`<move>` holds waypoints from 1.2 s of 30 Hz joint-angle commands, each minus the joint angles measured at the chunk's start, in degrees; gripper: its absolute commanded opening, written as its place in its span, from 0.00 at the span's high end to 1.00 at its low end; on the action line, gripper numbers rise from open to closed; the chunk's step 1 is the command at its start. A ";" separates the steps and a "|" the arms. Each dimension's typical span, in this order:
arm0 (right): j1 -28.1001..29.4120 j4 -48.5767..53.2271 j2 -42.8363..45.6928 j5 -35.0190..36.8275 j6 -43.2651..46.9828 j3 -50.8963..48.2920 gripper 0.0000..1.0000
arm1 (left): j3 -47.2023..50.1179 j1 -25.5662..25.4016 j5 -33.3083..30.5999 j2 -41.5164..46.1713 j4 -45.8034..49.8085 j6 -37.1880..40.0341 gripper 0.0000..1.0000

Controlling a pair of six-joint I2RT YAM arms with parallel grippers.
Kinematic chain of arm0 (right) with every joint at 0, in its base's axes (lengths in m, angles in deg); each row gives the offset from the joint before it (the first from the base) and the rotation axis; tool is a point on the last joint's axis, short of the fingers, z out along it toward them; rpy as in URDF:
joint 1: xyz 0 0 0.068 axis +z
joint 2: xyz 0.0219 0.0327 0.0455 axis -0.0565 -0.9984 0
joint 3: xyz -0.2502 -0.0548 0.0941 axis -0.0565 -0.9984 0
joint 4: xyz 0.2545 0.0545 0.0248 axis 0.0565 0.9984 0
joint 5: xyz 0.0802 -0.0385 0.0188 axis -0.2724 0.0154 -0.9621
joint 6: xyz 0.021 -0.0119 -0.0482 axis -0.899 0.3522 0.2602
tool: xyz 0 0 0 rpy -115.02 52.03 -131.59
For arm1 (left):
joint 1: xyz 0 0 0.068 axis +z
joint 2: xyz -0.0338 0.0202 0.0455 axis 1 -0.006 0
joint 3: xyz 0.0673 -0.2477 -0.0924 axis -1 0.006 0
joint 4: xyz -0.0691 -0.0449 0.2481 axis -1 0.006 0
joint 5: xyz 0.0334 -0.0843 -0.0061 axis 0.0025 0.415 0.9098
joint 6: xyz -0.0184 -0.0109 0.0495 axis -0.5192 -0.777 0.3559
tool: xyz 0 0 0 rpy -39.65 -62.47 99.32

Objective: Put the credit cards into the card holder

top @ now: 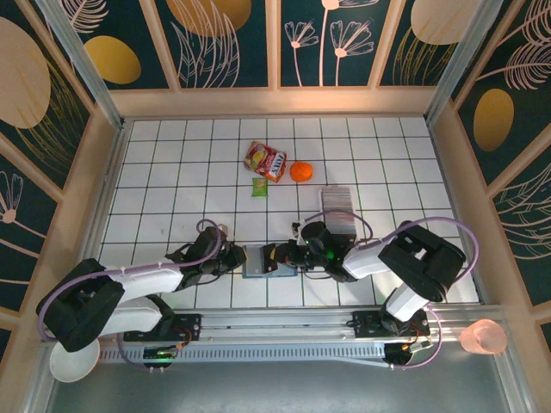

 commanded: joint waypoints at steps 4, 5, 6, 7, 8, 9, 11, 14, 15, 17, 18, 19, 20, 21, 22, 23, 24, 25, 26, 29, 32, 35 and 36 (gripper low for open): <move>0.50 -1.70 -1.84 0.06 -2.20 -0.99 0.96 | 1.16 -0.32 -0.87 0.77 2.88 0.17 0.85; 0.62 -0.39 -1.81 0.57 -1.96 -0.65 0.92 | 1.35 -0.28 -0.89 0.90 2.93 0.16 0.85; 0.71 0.78 -1.74 1.10 -1.73 -0.40 0.89 | 1.42 -0.27 -0.83 1.02 2.88 0.07 0.85; 0.79 2.62 -1.47 2.01 -1.41 0.02 0.86 | 1.51 -0.29 -0.91 1.12 2.95 0.12 0.85; 0.94 4.92 -1.13 3.05 -0.81 0.56 0.83 | 1.49 -0.32 -0.91 1.29 2.97 0.07 0.85; 1.14 7.07 -0.85 3.93 -0.24 1.18 0.81 | 1.64 -0.30 -0.86 1.44 2.98 0.03 0.85; 1.57 12.96 -0.19 6.45 1.29 2.93 0.75 | 1.82 -0.32 -0.91 1.70 2.99 0.07 0.85; 2.41 19.34 0.75 9.84 3.30 4.94 0.72 | 2.08 -0.34 -0.80 1.97 2.97 0.07 0.85; 2.74 20.80 0.85 10.75 3.67 5.44 0.72 | 2.16 -0.29 -0.81 2.03 2.90 0.07 0.85; 3.22 23.20 0.67 11.78 4.68 6.67 0.72 | 2.41 -0.34 -0.82 2.18 2.80 -0.10 0.85; 3.44 24.07 0.44 11.99 4.93 7.21 0.73 | 2.43 -0.26 -0.73 2.20 2.77 -0.07 0.85; 3.77 24.87 0.03 12.18 5.22 7.93 0.74 | 2.52 -0.33 -0.63 2.19 2.64 -0.02 0.85; 4.16 25.49 -0.37 12.35 5.40 8.54 0.74 | 2.57 -0.29 -0.65 2.27 2.62 -0.02 0.85; 4.42 25.80 -0.58 12.59 5.53 9.06 0.75 | 2.61 -0.26 -0.60 2.38 2.55 -0.02 0.86; 4.82 26.15 -0.86 12.86 5.61 9.73 0.75 | 2.70 -0.26 -0.56 2.36 2.46 -0.15 0.86; 5.18 26.51 -1.16 13.11 5.77 10.33 0.75 | 2.74 -0.32 -0.44 2.44 2.42 -0.12 0.86; 5.45 26.74 -1.34 13.30 5.82 10.91 0.75 | 2.83 -0.32 -0.39 2.44 2.27 -0.13 0.86; 5.85 27.04 -1.65 13.66 5.82 11.46 0.75 | 2.94 -0.32 -0.38 2.46 2.09 -0.20 0.86; 6.24 27.42 -1.91 13.98 5.79 12.01 0.75 | 3.17 -0.32 -0.22 2.54 1.78 -0.27 0.86; 7.04 29.36 -2.55 15.11 6.22 13.78 0.74 | 3.58 -0.26 0.04 2.72 1.21 -0.46 0.86; 7.73 31.74 -2.97 16.29 6.84 15.42 0.73 | 3.65 -0.26 0.41 2.88 1.12 -0.24 0.87; 8.19 36.80 -2.60 18.87 8.04 17.42 0.72 | 3.58 -0.31 0.54 3.23 1.47 0.07 0.87; 8.20 38.43 -1.89 20.06 8.40 17.72 0.72 | 3.66 -0.32 0.50 3.37 1.48 0.15 0.87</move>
